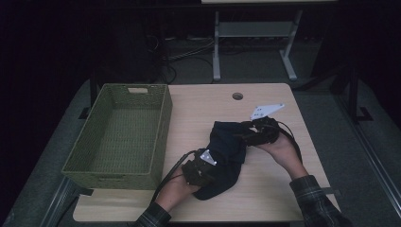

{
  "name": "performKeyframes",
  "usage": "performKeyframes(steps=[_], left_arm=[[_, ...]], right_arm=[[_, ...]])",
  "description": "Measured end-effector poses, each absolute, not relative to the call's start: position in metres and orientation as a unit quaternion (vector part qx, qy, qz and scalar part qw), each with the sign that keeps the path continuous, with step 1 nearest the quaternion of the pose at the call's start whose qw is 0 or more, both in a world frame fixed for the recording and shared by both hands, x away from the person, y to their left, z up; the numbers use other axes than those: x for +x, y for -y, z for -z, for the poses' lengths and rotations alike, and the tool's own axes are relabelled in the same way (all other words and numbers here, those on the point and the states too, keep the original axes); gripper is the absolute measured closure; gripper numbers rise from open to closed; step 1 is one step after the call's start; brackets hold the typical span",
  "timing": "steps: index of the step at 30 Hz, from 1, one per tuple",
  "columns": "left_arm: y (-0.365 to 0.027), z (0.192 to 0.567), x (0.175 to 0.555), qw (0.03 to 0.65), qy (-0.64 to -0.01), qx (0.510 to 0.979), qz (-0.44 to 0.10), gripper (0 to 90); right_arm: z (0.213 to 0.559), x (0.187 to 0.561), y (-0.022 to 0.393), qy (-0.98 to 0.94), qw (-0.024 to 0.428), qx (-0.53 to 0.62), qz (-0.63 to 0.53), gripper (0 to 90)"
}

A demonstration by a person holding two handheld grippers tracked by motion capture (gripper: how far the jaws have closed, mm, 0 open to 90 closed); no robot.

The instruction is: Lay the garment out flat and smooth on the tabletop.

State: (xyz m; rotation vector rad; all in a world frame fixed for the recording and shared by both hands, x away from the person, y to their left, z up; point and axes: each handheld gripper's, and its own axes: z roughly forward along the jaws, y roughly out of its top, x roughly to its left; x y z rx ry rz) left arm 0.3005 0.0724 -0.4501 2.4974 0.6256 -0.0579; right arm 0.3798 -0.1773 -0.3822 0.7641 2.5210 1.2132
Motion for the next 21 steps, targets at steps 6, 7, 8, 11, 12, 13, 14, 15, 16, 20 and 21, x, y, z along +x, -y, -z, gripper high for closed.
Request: performKeyframes(steps=[6,7,8,11,12,13,14,15,16,20,21], left_arm=[[-0.072,0.450,0.300,0.278,-0.233,0.932,0.020,86.9],[-0.072,0.450,0.300,0.279,-0.233,0.931,0.020,87.0],[-0.072,0.450,0.300,0.279,-0.233,0.931,0.020,87.0],[-0.072,0.450,0.300,0.278,-0.233,0.931,0.020,87.1],[-0.072,0.450,0.300,0.279,-0.234,0.931,0.020,87.1],[-0.072,0.450,0.300,0.278,-0.234,0.931,0.020,87.1],[-0.072,0.450,0.300,0.278,-0.234,0.931,0.019,87.1],[-0.072,0.450,0.300,0.277,-0.233,0.932,0.019,87.1],[-0.072,0.450,0.300,0.277,-0.234,0.932,0.020,87.1],[-0.072,0.450,0.300,0.276,-0.233,0.932,0.019,87.2],[-0.072,0.450,0.300,0.277,-0.233,0.932,0.019,87.2]], right_arm=[[0.390,0.388,0.170,-0.878,0.121,0.252,-0.389,55.4],[0.390,0.388,0.170,-0.879,0.126,0.249,-0.386,60.3],[0.390,0.388,0.170,-0.879,0.129,0.248,-0.386,64.6],[0.389,0.387,0.170,-0.878,0.132,0.244,-0.390,78.2],[0.388,0.387,0.170,-0.877,0.134,0.244,-0.391,78.9],[0.387,0.387,0.170,-0.877,0.134,0.244,-0.391,79.4],[0.386,0.387,0.170,-0.877,0.133,0.244,-0.391,79.9],[0.385,0.387,0.170,-0.876,0.133,0.245,-0.394,80.1],[0.384,0.388,0.170,-0.875,0.134,0.245,-0.395,80.4],[0.377,0.393,0.170,-0.870,0.145,0.252,-0.399,81.0],[0.374,0.394,0.169,-0.868,0.148,0.254,-0.399,81.2]])
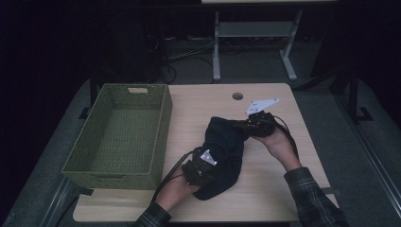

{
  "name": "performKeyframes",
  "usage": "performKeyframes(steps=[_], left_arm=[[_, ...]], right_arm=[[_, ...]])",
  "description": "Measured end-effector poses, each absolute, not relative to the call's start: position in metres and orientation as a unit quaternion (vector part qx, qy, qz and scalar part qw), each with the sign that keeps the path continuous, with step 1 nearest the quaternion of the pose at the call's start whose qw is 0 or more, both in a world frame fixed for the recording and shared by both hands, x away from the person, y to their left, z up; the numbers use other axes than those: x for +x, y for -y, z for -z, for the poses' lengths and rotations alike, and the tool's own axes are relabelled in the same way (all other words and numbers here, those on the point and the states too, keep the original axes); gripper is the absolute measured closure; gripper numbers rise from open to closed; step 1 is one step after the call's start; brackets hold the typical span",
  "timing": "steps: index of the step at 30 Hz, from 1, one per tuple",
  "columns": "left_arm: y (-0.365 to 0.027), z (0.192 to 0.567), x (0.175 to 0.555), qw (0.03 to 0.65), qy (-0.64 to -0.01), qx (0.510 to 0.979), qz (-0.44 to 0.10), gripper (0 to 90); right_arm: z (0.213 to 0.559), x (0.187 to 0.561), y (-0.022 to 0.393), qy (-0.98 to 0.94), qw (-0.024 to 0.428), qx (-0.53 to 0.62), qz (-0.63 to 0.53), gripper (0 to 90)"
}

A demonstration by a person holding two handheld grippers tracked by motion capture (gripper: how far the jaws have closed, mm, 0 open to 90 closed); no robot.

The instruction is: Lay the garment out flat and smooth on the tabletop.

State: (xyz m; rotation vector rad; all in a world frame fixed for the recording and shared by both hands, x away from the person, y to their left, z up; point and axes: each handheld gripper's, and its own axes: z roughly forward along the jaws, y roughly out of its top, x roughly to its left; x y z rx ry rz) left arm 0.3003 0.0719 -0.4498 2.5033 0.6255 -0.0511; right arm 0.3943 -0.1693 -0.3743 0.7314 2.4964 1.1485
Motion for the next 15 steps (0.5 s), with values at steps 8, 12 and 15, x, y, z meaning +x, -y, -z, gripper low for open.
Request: performKeyframes(steps=[8,12,15], left_arm=[[-0.072,0.450,0.300,0.277,-0.232,0.932,0.021,87.2],[-0.072,0.450,0.300,0.276,-0.230,0.933,0.021,87.3],[-0.072,0.450,0.300,0.276,-0.230,0.933,0.021,87.3]], right_arm=[[0.358,0.416,0.165,-0.856,0.173,0.272,-0.404,81.9],[0.352,0.426,0.160,-0.853,0.184,0.281,-0.399,82.5],[0.348,0.439,0.156,-0.853,0.192,0.289,-0.391,82.8]])
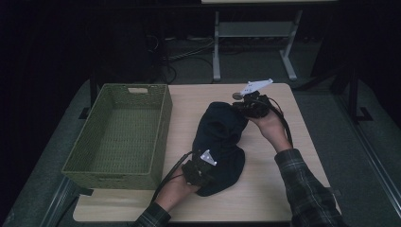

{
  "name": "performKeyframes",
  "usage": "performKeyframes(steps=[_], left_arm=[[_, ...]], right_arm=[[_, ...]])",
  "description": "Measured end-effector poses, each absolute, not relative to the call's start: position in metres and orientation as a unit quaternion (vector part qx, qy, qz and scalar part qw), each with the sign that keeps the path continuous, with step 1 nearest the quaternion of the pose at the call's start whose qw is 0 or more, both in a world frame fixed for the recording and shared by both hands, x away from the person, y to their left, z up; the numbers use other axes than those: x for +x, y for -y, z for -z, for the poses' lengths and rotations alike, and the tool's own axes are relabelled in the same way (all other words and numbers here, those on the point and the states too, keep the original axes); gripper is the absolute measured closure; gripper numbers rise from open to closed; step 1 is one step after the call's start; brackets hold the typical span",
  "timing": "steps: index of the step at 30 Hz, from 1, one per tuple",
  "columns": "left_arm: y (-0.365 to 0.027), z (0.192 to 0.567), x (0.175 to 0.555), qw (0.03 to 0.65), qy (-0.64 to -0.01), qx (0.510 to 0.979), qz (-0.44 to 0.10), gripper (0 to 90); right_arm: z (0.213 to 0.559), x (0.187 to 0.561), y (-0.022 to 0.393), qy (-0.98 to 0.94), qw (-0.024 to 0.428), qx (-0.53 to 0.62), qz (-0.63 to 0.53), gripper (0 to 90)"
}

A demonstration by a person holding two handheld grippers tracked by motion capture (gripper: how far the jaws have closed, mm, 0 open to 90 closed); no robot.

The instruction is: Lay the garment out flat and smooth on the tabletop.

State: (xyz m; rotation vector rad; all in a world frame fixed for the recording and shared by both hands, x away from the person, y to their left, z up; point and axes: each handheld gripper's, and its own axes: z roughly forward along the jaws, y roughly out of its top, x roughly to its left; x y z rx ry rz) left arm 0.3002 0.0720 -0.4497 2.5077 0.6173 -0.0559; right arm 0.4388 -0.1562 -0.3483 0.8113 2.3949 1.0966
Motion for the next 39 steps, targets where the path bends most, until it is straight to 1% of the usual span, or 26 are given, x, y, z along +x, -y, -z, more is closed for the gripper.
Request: performKeyframes(steps=[6,10,14,18,20,23,26,30,32,35,36,37,39], left_arm=[[-0.073,0.450,0.301,0.279,-0.229,0.932,0.025,87.4],[-0.074,0.450,0.302,0.279,-0.228,0.932,0.028,87.6],[-0.074,0.451,0.303,0.281,-0.228,0.932,0.032,87.6],[-0.075,0.451,0.304,0.282,-0.228,0.931,0.034,87.8],[-0.075,0.451,0.304,0.282,-0.228,0.931,0.036,88.0],[-0.076,0.451,0.306,0.283,-0.228,0.931,0.039,88.4],[-0.076,0.452,0.306,0.285,-0.230,0.930,0.043,88.5],[-0.076,0.452,0.307,0.286,-0.231,0.929,0.045,88.6],[-0.077,0.452,0.307,0.287,-0.231,0.928,0.045,88.5],[-0.076,0.452,0.307,0.289,-0.236,0.926,0.047,87.8],[-0.076,0.452,0.306,0.287,-0.234,0.928,0.045,87.2],[-0.075,0.451,0.306,0.284,-0.231,0.929,0.046,85.6],[-0.072,0.450,0.305,0.281,-0.230,0.931,0.046,80.5]], right_arm=[[0.346,0.468,0.152,-0.847,0.204,0.315,-0.376,83.6],[0.352,0.491,0.149,-0.853,0.210,0.329,-0.347,84.0],[0.368,0.507,0.147,-0.856,0.201,0.346,-0.329,84.0],[0.384,0.515,0.146,-0.856,0.184,0.359,-0.324,83.7],[0.388,0.515,0.144,-0.857,0.180,0.353,-0.330,80.8],[0.388,0.510,0.143,-0.855,0.189,0.347,-0.335,69.4],[0.382,0.503,0.145,-0.848,0.180,0.351,-0.353,61.9],[0.376,0.491,0.150,-0.846,0.184,0.350,-0.358,60.5],[0.374,0.484,0.154,-0.844,0.178,0.352,-0.363,61.2],[0.372,0.473,0.160,-0.841,0.175,0.352,-0.372,64.4],[0.372,0.469,0.162,-0.842,0.176,0.352,-0.369,66.9],[0.371,0.464,0.164,-0.843,0.178,0.350,-0.367,67.8],[0.371,0.455,0.168,-0.841,0.175,0.349,-0.374,73.4]])
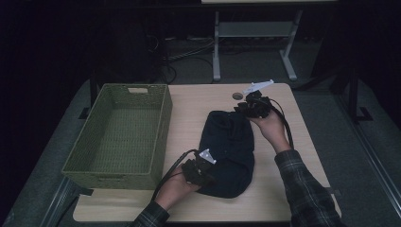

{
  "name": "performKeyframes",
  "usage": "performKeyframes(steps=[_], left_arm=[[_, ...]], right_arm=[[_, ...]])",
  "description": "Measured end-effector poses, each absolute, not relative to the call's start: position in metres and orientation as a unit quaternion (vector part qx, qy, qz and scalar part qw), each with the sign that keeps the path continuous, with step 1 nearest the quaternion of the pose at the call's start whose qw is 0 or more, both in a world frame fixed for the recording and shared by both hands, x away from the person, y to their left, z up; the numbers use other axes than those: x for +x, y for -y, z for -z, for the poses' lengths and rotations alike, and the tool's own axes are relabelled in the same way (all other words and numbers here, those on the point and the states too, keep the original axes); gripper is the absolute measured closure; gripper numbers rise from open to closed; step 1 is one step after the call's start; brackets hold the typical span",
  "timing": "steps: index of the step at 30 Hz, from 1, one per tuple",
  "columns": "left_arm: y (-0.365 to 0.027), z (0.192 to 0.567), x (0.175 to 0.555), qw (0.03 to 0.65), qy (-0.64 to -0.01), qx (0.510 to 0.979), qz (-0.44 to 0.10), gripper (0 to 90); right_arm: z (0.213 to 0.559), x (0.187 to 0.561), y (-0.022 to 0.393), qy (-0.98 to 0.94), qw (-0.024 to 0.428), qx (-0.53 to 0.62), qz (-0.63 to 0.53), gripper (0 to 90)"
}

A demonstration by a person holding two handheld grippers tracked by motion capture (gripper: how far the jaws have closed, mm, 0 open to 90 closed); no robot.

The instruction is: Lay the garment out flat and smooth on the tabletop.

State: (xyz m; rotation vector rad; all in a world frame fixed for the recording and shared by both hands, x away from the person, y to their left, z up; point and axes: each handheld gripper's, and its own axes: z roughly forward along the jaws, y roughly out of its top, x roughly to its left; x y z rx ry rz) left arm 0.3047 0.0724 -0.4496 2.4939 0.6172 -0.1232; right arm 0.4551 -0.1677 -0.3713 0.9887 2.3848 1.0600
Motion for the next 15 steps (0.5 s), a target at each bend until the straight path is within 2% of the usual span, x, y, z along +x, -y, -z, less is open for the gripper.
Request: performKeyframes(steps=[2,6,11,15], left_arm=[[-0.071,0.449,0.304,0.281,-0.229,0.931,0.047,76.5],[-0.071,0.442,0.302,0.290,-0.230,0.928,0.042,69.0],[-0.073,0.423,0.301,0.311,-0.220,0.924,0.027,61.7],[-0.074,0.409,0.303,0.316,-0.219,0.923,0.001,62.1]], right_arm=[[0.372,0.446,0.171,-0.843,0.173,0.347,-0.373,80.3],[0.376,0.428,0.179,-0.848,0.167,0.338,-0.373,88.8],[0.383,0.408,0.191,-0.847,0.156,0.340,-0.377,89.9],[0.388,0.391,0.199,-0.847,0.149,0.341,-0.380,89.9]])
